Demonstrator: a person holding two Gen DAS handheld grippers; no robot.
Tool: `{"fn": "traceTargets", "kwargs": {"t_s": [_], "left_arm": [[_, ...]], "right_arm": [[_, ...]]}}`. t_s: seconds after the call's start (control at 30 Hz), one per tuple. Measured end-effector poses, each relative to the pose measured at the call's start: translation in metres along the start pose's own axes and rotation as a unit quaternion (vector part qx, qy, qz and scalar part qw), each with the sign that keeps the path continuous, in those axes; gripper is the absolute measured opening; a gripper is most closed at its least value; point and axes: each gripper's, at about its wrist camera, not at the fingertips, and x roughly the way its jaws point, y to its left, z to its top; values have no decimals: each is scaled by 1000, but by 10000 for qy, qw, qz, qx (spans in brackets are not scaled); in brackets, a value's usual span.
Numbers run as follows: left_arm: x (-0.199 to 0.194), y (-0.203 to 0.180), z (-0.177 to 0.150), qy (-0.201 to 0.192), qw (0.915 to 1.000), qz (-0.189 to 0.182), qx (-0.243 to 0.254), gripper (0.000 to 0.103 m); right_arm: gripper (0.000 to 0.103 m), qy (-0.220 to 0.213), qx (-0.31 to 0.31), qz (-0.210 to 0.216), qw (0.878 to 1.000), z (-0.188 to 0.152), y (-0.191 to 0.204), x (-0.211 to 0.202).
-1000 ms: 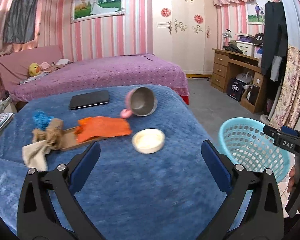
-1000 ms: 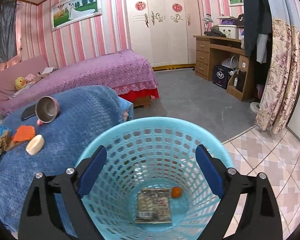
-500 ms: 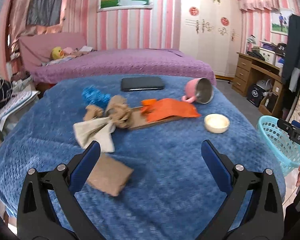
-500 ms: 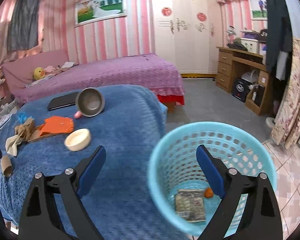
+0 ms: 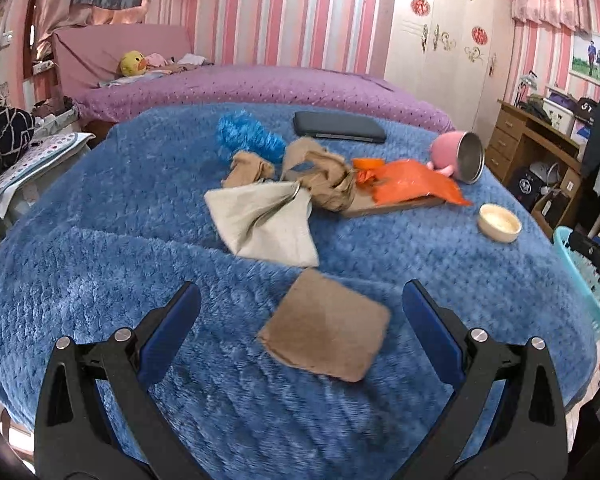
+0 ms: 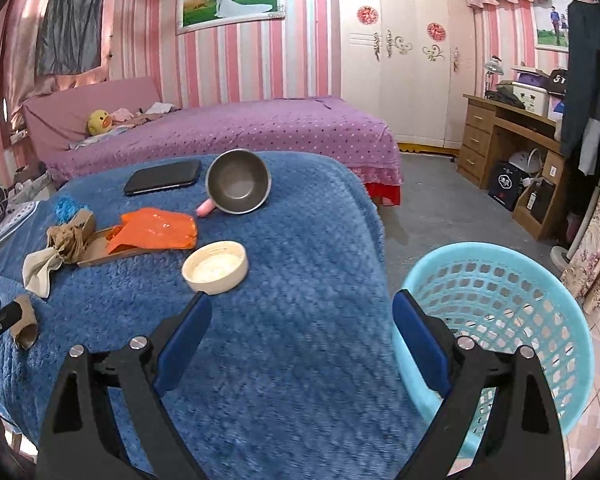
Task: Collect trash
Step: 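Move both tools back over the bed, then grasp the cardboard tube with the left tool while the right tool grasps the cream lid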
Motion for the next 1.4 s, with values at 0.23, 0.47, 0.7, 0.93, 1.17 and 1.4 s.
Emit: {"fn": "traceTargets", "kwargs": {"t_s": [0.23, 0.47, 0.7, 0.93, 1.17, 1.4], "left_arm": [[15, -9, -4, 321, 9990, -222, 227, 93], [17, -22, -4, 418, 9973, -367, 469, 64], [6, -23, 24, -44, 9985, -235, 497, 62], [8, -19, 48, -303, 9989, -1, 357, 62], [25, -3, 62, -336, 9989, 328, 36, 62], [36, -2, 63, -245, 9982, 551, -37, 63]], "right_arm": [[90, 28, -133, 95, 9999, -1, 16, 9], [90, 100, -188, 210, 9996, -2, 22, 22], [90, 181, -363, 330, 9986, 3, 34, 33], [90, 449, -614, 363, 9964, 4, 50, 52], [90, 794, -611, 418, 9941, 15, 56, 76], [90, 1066, -694, 324, 9913, 20, 66, 97]]}}
